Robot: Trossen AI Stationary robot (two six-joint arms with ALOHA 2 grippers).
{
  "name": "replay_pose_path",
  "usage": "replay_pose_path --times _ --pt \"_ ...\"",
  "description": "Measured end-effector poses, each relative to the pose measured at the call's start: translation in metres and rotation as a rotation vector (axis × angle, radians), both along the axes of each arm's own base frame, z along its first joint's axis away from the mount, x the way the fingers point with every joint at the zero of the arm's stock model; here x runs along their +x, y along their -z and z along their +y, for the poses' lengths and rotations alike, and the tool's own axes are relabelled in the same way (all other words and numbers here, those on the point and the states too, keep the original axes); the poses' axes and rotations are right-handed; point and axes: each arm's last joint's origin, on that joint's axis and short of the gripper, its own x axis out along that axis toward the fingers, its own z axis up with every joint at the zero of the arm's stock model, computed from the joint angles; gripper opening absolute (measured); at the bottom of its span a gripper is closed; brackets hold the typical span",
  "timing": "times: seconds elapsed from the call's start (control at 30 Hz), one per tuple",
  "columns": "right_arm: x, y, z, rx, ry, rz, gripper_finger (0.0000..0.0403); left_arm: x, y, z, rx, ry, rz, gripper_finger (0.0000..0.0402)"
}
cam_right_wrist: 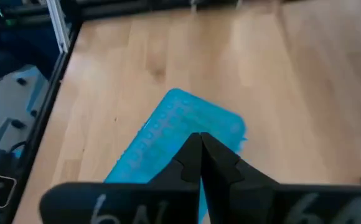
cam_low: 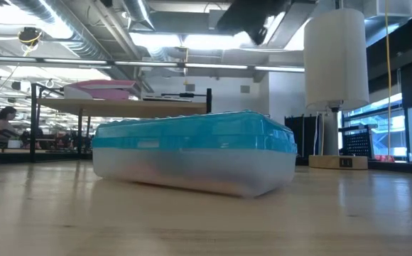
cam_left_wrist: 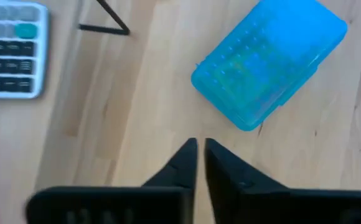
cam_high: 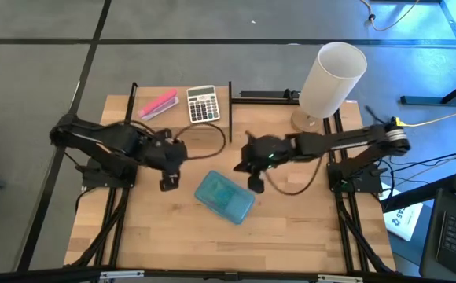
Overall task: Pack school essentials
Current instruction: Return to Home Position
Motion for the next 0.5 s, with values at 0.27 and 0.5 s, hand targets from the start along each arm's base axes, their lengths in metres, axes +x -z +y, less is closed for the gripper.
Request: replay_pose_path --times 0.27,0.5 --pt "-0.043 -0.056 -0.022 -0.062 0.014 -0.168 0.0003 -0.056 -0.016 0.013 -0.004 -0.075 -0.209 0.0002" --pt "-0.071 -0.076 -0.038 -0.098 0.043 -0.191 0.0002 -0.100 0.012 0.018 -0.122 -0.094 -0.455 0.0001"
